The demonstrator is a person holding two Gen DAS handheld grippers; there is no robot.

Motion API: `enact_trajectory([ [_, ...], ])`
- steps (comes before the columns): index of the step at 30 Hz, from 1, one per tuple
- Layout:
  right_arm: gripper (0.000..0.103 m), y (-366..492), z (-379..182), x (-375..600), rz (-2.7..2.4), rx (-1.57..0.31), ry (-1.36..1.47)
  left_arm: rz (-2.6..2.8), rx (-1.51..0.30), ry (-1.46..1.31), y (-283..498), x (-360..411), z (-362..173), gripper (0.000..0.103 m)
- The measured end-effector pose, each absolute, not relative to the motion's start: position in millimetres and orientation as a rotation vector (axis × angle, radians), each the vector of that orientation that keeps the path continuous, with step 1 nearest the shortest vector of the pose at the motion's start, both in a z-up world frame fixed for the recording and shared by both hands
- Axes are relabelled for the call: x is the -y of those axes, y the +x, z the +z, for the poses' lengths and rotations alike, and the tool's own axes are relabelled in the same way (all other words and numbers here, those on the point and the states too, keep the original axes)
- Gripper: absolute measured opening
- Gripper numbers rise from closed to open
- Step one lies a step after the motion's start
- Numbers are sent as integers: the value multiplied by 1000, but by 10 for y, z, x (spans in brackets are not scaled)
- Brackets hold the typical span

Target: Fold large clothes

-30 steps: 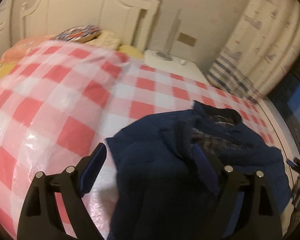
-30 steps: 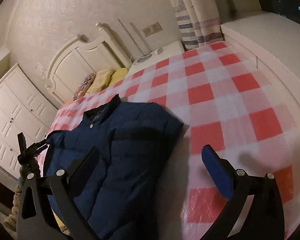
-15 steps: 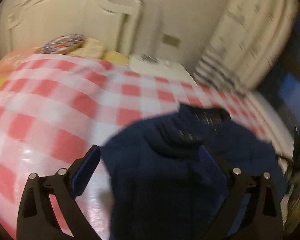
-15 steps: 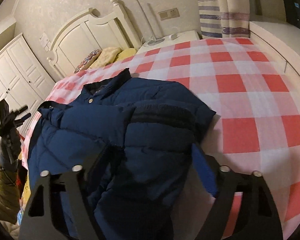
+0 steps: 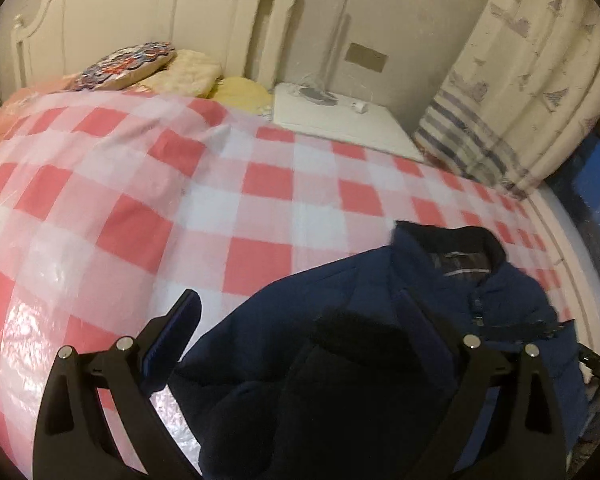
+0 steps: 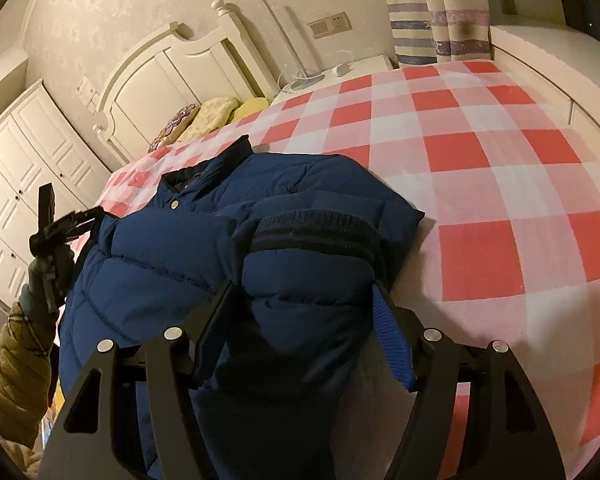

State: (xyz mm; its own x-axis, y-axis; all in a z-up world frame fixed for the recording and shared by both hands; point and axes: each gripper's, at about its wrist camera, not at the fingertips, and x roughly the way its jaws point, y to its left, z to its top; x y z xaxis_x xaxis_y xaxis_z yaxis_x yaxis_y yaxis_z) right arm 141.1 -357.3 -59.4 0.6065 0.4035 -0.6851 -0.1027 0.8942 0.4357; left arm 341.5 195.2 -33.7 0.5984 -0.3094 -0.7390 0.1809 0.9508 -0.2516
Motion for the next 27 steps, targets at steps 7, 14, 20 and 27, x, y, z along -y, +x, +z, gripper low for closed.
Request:
enact_trajectory([
  [7, 67, 1363, -541, 3617, 341, -869, 372, -424, -901, -96, 3091, -1992, -328, 98],
  [14, 41, 1306, -500, 3530, 312, -811, 329, -404, -866, -133, 2971, -1864, -523, 27],
  [20, 15, 792, 91, 3130, 249, -614, 70, -366, -654, -81, 2304, -1759, 49, 12],
  [27, 13, 1235, 1302, 3030, 210, -449, 62, -263, -530, -47, 2531, -1605, 1252, 13],
])
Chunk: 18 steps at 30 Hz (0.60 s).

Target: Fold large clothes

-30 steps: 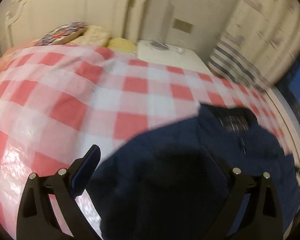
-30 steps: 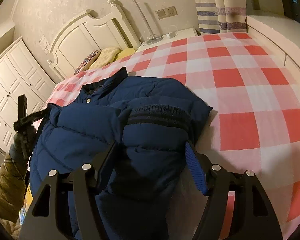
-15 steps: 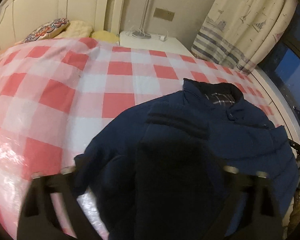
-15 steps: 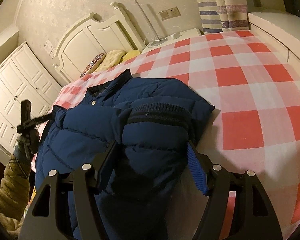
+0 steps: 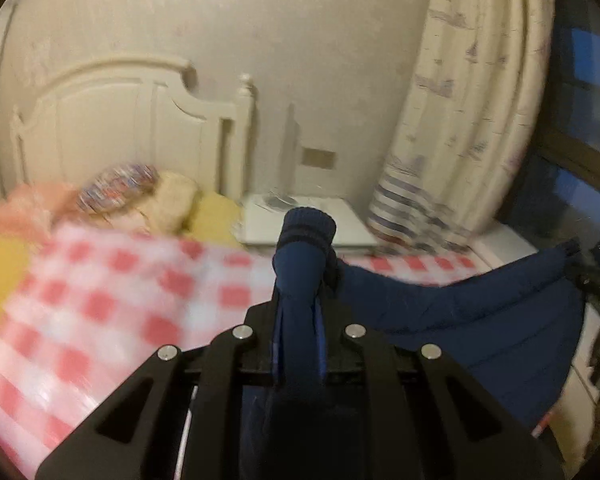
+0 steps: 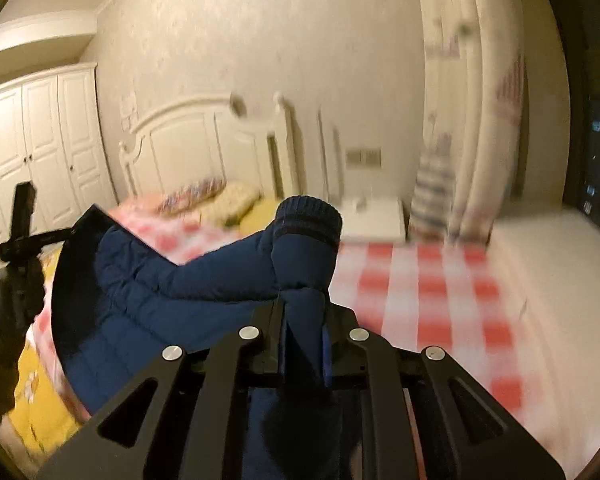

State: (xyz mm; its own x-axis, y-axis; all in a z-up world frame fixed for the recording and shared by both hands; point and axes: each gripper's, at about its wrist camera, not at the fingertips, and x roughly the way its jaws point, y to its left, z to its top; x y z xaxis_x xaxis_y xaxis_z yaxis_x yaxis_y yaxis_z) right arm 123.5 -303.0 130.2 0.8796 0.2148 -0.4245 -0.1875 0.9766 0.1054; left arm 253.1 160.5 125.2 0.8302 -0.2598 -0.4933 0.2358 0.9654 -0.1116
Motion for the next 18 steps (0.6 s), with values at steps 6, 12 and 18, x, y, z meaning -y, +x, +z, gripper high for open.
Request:
enact_trajectory([
  [6, 14, 2340, 803, 3148, 35, -673, 136, -154, -774, -83, 3567, -1535, 462, 18],
  [12, 16, 2809, -669, 3140, -21, -876, 245, -33, -936, -115, 3925, -1614, -790, 24],
  [18, 16, 2795, -718, 3245, 1, -844, 291, 13, -886, -126, 3825, -1659, -760, 34],
])
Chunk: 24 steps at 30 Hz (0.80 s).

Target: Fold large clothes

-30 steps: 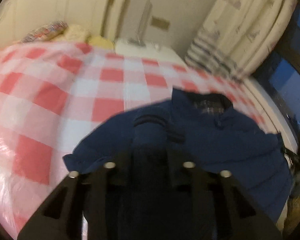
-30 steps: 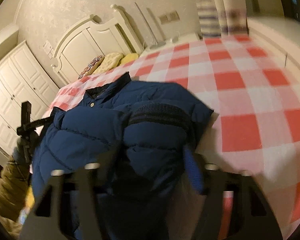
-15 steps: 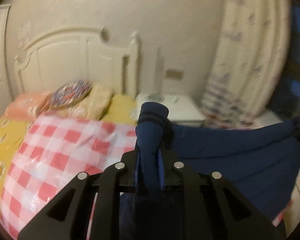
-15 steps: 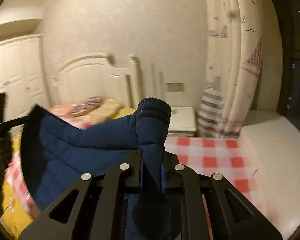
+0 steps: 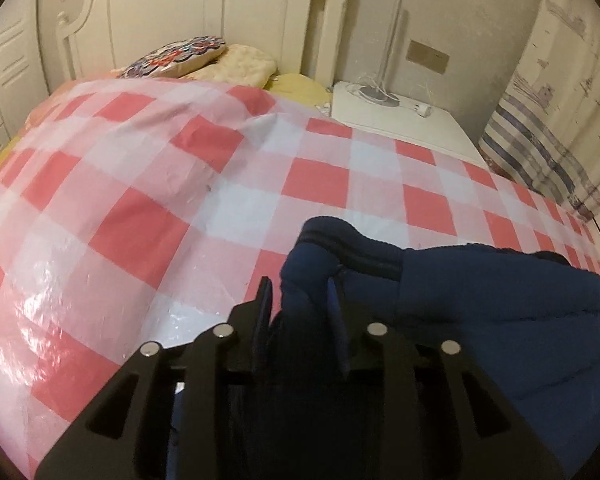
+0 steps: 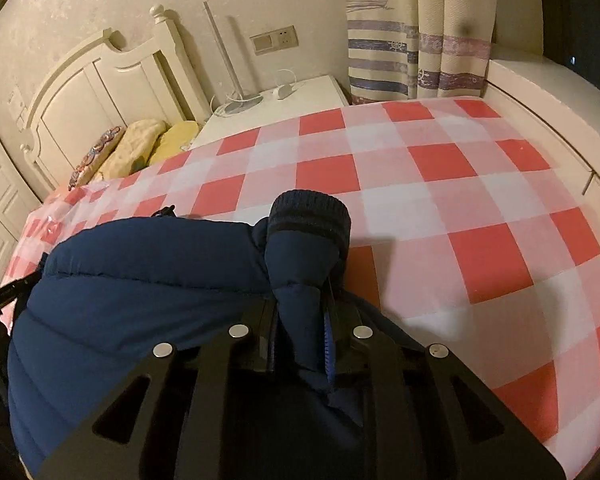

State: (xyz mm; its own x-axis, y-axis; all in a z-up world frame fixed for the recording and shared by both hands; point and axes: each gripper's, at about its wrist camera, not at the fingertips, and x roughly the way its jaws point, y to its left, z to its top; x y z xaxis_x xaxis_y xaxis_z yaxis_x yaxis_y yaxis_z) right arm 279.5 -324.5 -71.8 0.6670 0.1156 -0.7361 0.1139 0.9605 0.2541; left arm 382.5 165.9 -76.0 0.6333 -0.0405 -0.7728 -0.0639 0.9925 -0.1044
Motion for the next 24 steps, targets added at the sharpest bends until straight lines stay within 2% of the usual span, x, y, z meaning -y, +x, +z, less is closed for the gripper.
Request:
enact_trajectory([
  [3, 19, 2749, -739, 3237, 3, -832, 292, 47, -883, -133, 3781, -1692, -745, 47],
  [5, 21, 2760, -715, 3217, 15, -840, 312, 69, -885, -142, 3802, -1742, -693, 60],
  [8, 27, 2778, -663, 3385, 58, -880, 413, 110, -806, -177, 3708, -1866, -466, 79],
  [9, 31, 2776, -631, 3445, 58, -885, 436, 130, -732, -197, 3602, -1925, -301, 90],
  [10, 51, 2734, -543, 3531, 62, -869, 479, 147, -681, -211, 3524, -1956, -189, 98],
  [11, 71, 2686, -462, 3595, 47, -845, 501, 168, -624, -226, 3435, -1978, -55, 100],
  [12, 80, 2606, -324, 3675, 11, -797, 519, 181, -571, -237, 3350, -1968, 95, 100],
  [13, 85, 2562, -226, 3705, -8, -759, 524, 170, -560, -233, 3337, -1918, 184, 100],
  [18, 81, 2564, 295, 3132, 59, -646, 336, 43, -583, -78, 3344, -1168, 319, 101],
  [20, 78, 2672, 293, 2582, 113, -679, 164, 7, -618, 42, 3363, -746, 179, 101],
  [24, 75, 2822, 77, 1927, 155, -754, -1, -9, -676, 151, 3492, -362, -79, 101],
])
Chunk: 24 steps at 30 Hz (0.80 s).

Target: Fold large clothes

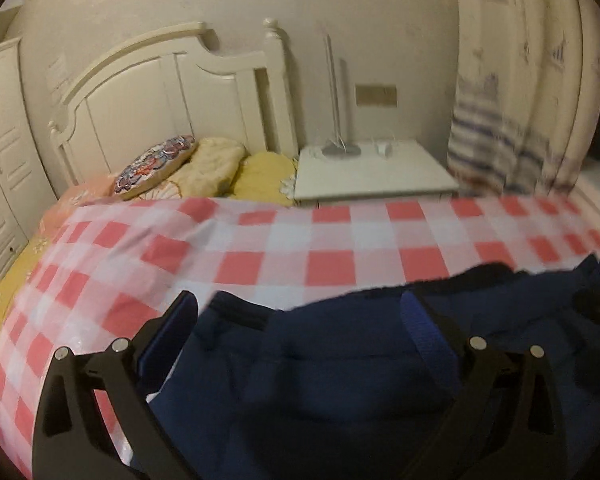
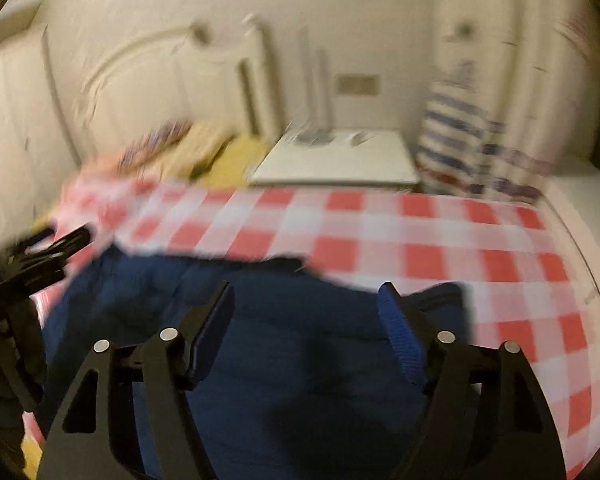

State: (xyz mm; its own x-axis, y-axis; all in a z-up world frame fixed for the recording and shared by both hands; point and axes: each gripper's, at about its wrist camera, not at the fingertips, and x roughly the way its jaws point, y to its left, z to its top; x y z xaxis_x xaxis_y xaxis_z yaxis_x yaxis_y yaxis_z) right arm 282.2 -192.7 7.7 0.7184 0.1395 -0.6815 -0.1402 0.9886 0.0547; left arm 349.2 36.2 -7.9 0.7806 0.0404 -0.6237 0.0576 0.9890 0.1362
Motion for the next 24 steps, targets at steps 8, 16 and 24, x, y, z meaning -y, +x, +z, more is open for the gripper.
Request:
enact_trajectory([
  [8, 75, 3206, -282, 1650, 92, -864, -92, -44, -743, 297, 3755, -22, -416, 101],
  [16, 79, 3390, -676, 1680, 106, -948, -48, -61, -855, 263, 3943, -56, -818, 101],
  [24, 80, 3371, -689, 1673, 112, -929, -41, -74, -854, 229, 3966, -93, -843, 101],
])
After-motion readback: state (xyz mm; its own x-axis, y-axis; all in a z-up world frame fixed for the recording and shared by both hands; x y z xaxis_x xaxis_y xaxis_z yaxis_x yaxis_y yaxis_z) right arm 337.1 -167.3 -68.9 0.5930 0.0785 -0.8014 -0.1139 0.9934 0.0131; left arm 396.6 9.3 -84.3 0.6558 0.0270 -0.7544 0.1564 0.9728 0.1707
